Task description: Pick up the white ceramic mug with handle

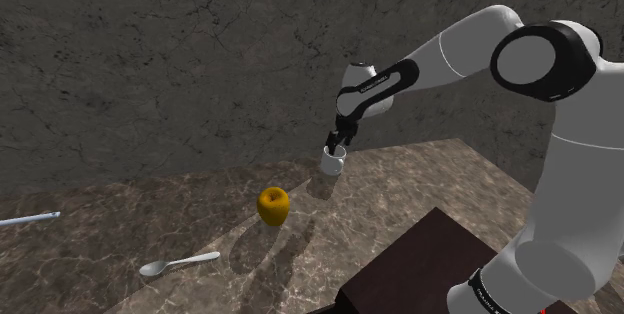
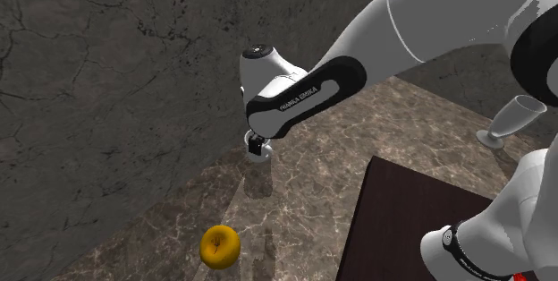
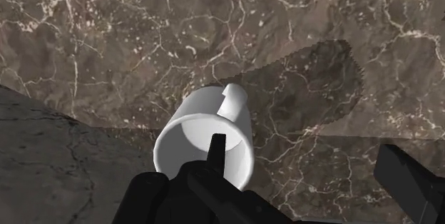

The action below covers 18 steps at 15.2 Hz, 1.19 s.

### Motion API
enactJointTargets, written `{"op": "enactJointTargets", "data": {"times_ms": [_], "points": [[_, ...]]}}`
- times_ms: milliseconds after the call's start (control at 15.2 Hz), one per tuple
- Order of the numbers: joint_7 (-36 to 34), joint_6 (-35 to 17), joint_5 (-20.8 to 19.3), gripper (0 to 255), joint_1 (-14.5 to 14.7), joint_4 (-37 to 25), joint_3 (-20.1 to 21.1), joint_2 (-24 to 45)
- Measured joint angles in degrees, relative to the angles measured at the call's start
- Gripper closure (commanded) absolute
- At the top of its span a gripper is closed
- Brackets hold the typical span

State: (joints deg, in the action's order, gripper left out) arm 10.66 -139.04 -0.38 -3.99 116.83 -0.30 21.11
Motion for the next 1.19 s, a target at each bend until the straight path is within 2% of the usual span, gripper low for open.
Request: {"op": "enactJointTargets", "data": {"times_ms": [396, 924, 990, 1188], "points": [[0.83, -1.25, 0.27, 0, -0.73, -12.23, -0.1, 13.28], [0.87, -4.24, 0.31, 0, -0.81, -14.81, -0.09, 18.82], [0.88, -4.42, 0.31, 255, -0.82, -14.87, -0.09, 19.05], [0.88, -4.57, 0.31, 255, -0.82, -14.94, -0.09, 19.25]]}}
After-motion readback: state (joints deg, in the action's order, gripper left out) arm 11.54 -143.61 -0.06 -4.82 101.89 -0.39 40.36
